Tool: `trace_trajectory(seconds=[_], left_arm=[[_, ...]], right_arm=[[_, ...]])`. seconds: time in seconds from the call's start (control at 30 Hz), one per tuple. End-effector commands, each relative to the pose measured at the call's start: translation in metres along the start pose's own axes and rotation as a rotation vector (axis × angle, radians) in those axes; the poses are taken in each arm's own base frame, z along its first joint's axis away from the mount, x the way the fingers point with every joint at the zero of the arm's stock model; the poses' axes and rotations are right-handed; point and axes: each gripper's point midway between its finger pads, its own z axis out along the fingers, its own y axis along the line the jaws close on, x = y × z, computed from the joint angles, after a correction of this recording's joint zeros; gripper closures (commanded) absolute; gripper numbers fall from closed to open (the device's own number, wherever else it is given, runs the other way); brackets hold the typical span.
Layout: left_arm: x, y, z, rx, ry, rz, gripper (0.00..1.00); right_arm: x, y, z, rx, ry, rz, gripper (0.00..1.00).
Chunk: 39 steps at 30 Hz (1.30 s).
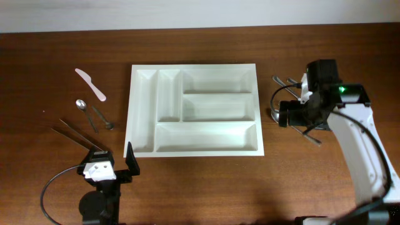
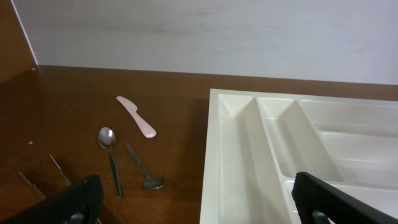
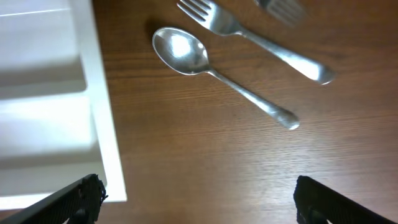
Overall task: Pack container
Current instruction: 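Move the right gripper to the top-right spoon and grasp it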
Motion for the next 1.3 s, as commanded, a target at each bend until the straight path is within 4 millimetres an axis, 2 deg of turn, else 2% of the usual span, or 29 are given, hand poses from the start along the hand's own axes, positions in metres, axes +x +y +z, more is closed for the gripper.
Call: trace_trajectory(seconds=[0.0, 0.17, 0.2, 0.33, 0.57, 0.7, 0.83, 0.87, 1.0, 1.1, 1.27], left_arm=[[0.001, 0.0, 0.0, 0.003, -0.004, 0.011, 0.01], [0.001, 0.0, 0.0, 0.003, -0.004, 0.011, 0.01], [0.001, 0.0, 0.0, 0.003, -0.004, 0.011, 0.01], [0.001, 0.0, 0.0, 0.003, -0.004, 0.011, 0.01], [0.001, 0.0, 0.0, 0.003, -0.004, 0.011, 0.01], [0.001, 0.0, 0.0, 0.003, -0.004, 0.011, 0.01], [0.001, 0.0, 0.0, 0.003, -0.004, 0.011, 0.01], [0.001, 0.0, 0.0, 0.003, -0.004, 0.011, 0.01], [0.001, 0.0, 0.0, 0.003, -0.004, 0.011, 0.01], [0.001, 0.0, 0.0, 0.003, -0.004, 0.011, 0.01], [0.001, 0.0, 0.0, 0.003, -0.004, 0.011, 0.01]], right_arm=[[-0.015, -0.016, 0.015, -0.046, 0.008, 0.136, 0.0], [-0.036, -0.06, 0.026, 0.01, -0.049, 0.242, 0.08], [-0.044, -0.076, 0.029, 0.018, -0.076, 0.283, 0.08], [-0.047, -0.101, 0.037, 0.038, -0.078, 0.344, 0.08], [-0.035, -0.108, 0.069, 0.048, 0.02, 0.347, 0.08], [-0.034, -0.109, 0.082, 0.052, 0.042, 0.43, 0.1], [-0.059, -0.113, 0.084, 0.046, -0.061, 0.575, 0.11], [-0.071, -0.115, 0.083, 0.038, -0.112, 0.582, 0.12], [-0.093, -0.127, 0.081, 0.075, -0.214, 0.58, 0.12], [-0.103, -0.134, 0.087, 0.095, -0.253, 0.584, 0.12], [-0.101, -0.153, 0.111, 0.104, -0.236, 0.649, 0.14]])
